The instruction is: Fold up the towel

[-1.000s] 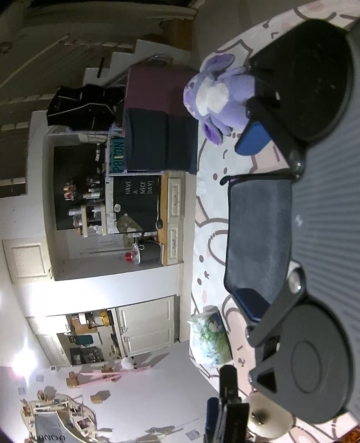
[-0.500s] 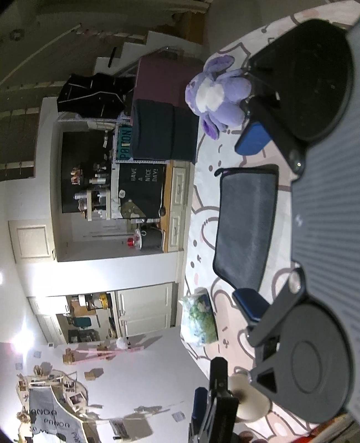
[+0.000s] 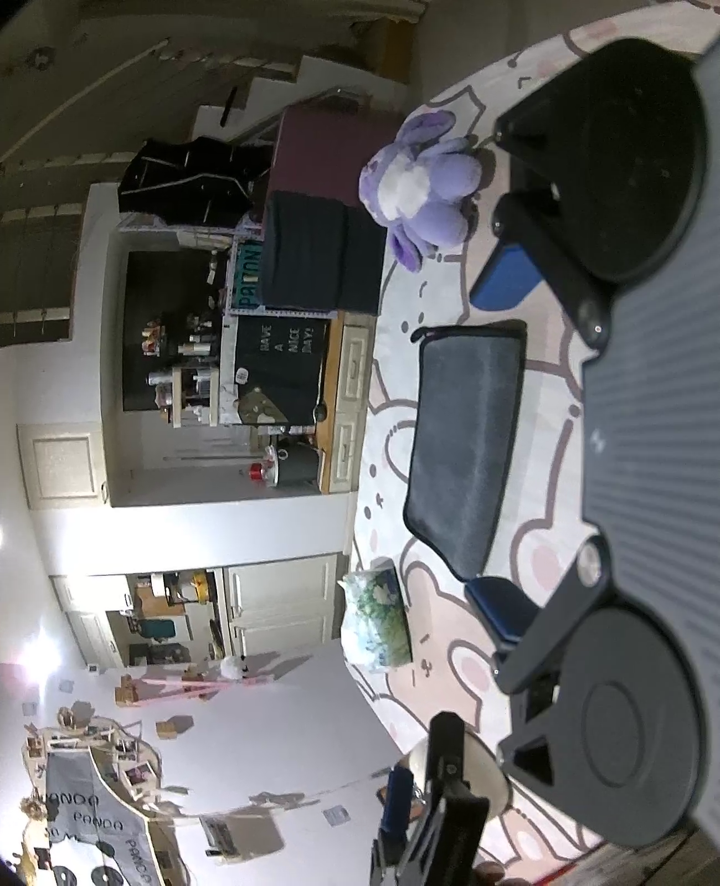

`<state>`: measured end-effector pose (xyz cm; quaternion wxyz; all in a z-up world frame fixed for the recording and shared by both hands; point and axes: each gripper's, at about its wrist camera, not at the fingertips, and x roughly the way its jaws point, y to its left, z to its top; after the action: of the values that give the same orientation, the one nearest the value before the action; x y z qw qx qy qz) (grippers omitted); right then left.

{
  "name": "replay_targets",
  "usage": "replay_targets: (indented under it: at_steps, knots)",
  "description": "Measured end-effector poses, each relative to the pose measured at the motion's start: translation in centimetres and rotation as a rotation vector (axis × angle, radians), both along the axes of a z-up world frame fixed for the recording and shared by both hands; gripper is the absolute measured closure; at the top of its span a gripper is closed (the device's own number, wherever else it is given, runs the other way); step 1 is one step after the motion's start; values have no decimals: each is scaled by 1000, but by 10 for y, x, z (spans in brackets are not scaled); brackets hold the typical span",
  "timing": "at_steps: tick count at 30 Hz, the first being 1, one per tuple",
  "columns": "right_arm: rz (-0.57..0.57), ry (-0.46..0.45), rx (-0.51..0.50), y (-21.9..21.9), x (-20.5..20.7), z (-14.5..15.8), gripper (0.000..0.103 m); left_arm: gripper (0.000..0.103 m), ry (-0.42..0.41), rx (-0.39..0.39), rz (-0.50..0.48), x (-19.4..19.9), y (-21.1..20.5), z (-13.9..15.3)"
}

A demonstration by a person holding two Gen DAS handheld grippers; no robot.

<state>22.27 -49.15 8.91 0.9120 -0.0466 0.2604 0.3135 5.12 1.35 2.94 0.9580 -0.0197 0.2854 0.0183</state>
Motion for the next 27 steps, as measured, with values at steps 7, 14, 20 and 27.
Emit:
replay_targets:
  at_steps: [7, 14, 20, 27]
  knots:
    - [21, -8, -23, -4, -16, -4, 0, 0, 10, -5, -29, -14, -3, -8]
    - [50, -7, -38, -6, -30, -8, 0, 0, 12, 5, -36, -27, -6, -14]
    - [56, -8, -46, -7, -37, -7, 0, 0, 12, 1, -31, -37, -7, -18]
    - [44, -14, -50, -10, -43, -8, 0, 0, 15, -10, -33, -47, -7, -23]
